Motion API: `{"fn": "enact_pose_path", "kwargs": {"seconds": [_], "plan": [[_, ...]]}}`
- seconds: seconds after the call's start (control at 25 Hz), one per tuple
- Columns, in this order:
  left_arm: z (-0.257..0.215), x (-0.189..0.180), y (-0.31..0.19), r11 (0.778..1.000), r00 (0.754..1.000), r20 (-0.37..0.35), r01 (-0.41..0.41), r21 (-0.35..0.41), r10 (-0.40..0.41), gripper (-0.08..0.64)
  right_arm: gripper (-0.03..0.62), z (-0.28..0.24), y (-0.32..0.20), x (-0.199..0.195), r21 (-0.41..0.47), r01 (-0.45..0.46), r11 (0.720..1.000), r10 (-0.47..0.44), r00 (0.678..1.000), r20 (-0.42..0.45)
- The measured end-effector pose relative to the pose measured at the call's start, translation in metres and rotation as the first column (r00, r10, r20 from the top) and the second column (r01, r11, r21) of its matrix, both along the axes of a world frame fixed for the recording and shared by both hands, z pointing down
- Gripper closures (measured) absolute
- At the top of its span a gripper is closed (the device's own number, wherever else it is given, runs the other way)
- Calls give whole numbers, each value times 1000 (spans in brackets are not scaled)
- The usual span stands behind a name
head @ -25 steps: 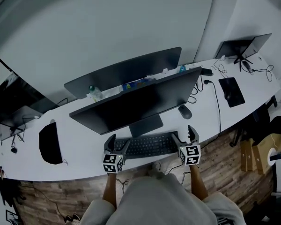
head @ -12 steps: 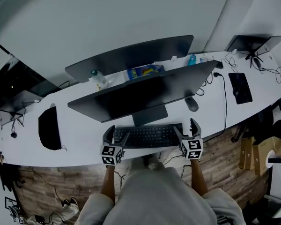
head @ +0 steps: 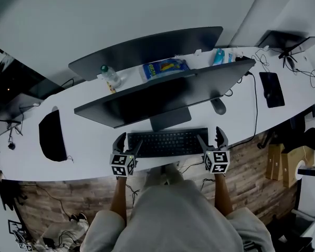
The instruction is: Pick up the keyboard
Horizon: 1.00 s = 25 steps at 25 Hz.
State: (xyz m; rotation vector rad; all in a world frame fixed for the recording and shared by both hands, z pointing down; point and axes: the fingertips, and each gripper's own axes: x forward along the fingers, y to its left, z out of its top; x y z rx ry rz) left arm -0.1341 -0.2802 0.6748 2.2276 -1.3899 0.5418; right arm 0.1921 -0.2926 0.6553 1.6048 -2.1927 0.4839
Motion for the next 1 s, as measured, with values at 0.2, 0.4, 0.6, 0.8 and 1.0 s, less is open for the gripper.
{"fn": "enact_pose_path", "kwargs": {"seconds": [0.2, 0.4, 0.6, 0.8, 1.0], "plan": [[21, 1, 0, 999, 1000, -15, 1, -48, -1, 242, 198, 9, 2, -3, -17, -6, 1000, 6, 1000, -4], [46, -11, -1, 992, 997, -45, 55, -112, -60, 235, 199, 15, 6, -5, -32, -5, 999, 5, 1000, -9], [70, -21, 0, 983, 997, -26, 66, -171, -72, 233, 201, 16, 7, -8, -42, -1, 999, 1, 1000, -13], [83, -19, 2, 977, 998, -28, 56, -206, -63, 233, 202, 16, 5, -10, -44, 1, 999, -2, 1000, -16], [86, -16, -5, 975, 996, -55, 60, -213, -73, 230, 206, 19, 8, -7, -53, -4, 999, 3, 1000, -21]]}}
